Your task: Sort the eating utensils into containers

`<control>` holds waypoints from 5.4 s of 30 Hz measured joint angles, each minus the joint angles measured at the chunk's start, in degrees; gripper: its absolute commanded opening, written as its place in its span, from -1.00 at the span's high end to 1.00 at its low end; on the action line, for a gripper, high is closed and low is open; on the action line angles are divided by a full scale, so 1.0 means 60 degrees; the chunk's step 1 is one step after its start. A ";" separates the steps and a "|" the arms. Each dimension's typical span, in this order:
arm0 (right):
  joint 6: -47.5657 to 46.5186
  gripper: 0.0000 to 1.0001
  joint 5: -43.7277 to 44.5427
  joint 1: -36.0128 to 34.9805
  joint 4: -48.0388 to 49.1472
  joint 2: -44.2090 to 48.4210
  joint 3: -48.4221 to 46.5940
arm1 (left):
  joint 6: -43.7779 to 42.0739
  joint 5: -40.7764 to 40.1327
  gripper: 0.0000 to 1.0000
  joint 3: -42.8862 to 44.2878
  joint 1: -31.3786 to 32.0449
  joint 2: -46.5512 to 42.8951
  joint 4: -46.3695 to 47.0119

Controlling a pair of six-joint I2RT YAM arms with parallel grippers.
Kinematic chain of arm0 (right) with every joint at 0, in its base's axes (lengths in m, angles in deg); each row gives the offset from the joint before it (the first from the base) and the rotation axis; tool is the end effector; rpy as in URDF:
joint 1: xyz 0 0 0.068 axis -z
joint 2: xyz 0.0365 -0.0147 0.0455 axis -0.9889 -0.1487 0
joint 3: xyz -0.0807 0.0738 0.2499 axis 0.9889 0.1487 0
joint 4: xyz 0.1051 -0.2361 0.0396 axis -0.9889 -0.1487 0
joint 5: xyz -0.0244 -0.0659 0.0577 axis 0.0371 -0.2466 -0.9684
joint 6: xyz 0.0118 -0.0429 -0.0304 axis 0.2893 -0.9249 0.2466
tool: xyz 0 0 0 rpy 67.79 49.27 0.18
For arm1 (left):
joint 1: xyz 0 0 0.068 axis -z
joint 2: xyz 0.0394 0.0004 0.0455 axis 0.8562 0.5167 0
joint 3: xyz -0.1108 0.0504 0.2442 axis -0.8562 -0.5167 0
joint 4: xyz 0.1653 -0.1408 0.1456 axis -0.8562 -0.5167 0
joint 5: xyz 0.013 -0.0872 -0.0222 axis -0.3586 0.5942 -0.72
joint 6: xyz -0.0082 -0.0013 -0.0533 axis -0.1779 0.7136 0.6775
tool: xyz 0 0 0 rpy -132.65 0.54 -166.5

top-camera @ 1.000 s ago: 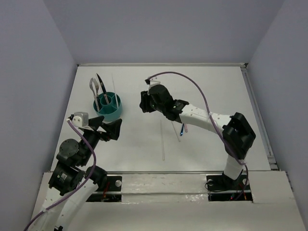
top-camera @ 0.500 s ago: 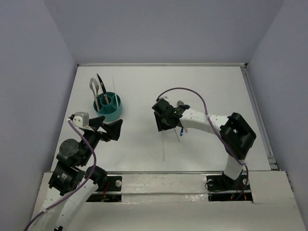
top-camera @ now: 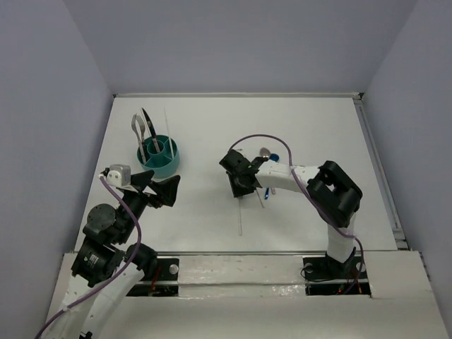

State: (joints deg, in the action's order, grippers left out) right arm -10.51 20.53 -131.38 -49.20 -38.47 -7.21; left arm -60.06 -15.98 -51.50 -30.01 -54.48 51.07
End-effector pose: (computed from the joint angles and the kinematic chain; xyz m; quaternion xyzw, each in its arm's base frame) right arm 0.2546 0.2911 0.1672 -0.1450 0.9622 0.0549 0.2238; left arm 0.0613 -0.0314 0.3489 0.0409 0.6409 -0.2834 0.7122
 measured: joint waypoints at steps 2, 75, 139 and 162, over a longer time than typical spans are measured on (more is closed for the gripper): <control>0.0000 0.50 0.0000 0.0000 -0.0015 -0.0087 -0.0095 | 0.0000 0.0000 -0.98 0.0000 0.0000 0.0000 -0.0004; -0.2076 0.84 -0.1111 0.0076 0.7522 -0.5180 -0.8459 | 0.0004 -0.0404 -0.98 0.0000 0.0255 -0.0040 -0.0007; -0.2299 0.97 -0.1038 0.2244 0.0076 -0.0907 -0.1275 | 0.0000 0.0076 -0.98 0.0000 -0.0168 0.0372 0.0011; -0.1100 1.00 -0.4051 0.2004 0.4462 0.0390 -0.1031 | 0.0000 0.0076 -0.98 0.0000 -0.0168 0.0368 0.0084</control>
State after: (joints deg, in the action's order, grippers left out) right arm -17.11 -3.77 -119.36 -22.42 -36.13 -13.39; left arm -60.06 -15.53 -51.50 -31.01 -52.27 51.58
